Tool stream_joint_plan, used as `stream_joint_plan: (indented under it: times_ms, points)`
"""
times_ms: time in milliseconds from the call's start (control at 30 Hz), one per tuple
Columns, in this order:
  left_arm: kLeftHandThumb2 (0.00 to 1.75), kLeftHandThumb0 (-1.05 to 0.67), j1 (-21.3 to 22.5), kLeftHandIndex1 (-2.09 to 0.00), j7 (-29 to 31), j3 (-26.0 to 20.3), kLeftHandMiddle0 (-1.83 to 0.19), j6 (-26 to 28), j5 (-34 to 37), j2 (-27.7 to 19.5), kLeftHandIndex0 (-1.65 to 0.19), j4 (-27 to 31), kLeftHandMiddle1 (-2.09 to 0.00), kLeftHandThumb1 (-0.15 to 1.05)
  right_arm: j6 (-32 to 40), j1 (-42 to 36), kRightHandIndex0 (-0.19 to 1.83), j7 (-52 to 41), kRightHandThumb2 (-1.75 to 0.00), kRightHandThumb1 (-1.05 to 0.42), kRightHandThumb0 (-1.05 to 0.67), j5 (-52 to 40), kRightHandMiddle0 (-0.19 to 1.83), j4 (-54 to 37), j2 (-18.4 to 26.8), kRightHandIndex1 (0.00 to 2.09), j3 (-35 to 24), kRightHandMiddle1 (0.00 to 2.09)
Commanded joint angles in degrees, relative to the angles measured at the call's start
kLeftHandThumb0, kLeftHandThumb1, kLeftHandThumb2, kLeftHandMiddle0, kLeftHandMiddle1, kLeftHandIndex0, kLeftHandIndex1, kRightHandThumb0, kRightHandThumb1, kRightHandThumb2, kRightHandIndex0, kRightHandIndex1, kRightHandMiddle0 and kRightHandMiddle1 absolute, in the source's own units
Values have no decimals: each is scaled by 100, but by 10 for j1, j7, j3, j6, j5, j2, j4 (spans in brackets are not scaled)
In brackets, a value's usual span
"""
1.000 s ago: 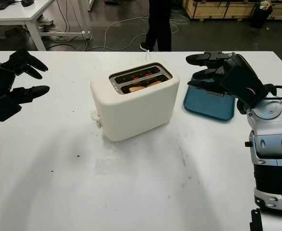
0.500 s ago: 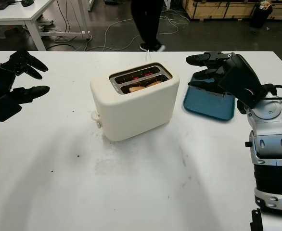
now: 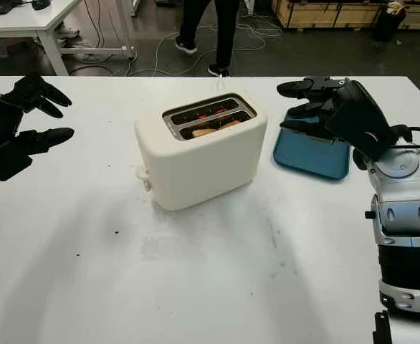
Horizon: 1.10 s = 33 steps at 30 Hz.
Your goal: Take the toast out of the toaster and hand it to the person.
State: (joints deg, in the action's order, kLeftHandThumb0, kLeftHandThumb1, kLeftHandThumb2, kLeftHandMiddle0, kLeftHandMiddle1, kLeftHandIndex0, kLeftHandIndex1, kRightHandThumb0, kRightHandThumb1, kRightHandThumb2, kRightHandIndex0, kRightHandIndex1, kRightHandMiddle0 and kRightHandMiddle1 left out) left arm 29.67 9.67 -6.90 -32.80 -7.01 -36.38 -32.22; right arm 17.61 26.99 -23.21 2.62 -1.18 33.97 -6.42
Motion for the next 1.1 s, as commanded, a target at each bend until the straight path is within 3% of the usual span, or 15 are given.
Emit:
stream_joint_plan:
  times_ms: [0,1067]
  points:
    - [24,-105,0,-148,-3,-3,-27,-1,0,2,-21,3,-154,92,-7,3,53,0,0,-83,-28,-6,76,3,0,61,-4,0]
    - [22,-105,-2,-147,0,-7,-28,-2,12,4,-22,5,-154,92,-4,2,52,2,0,-83,-28,-14,76,0,-3,63,-6,0]
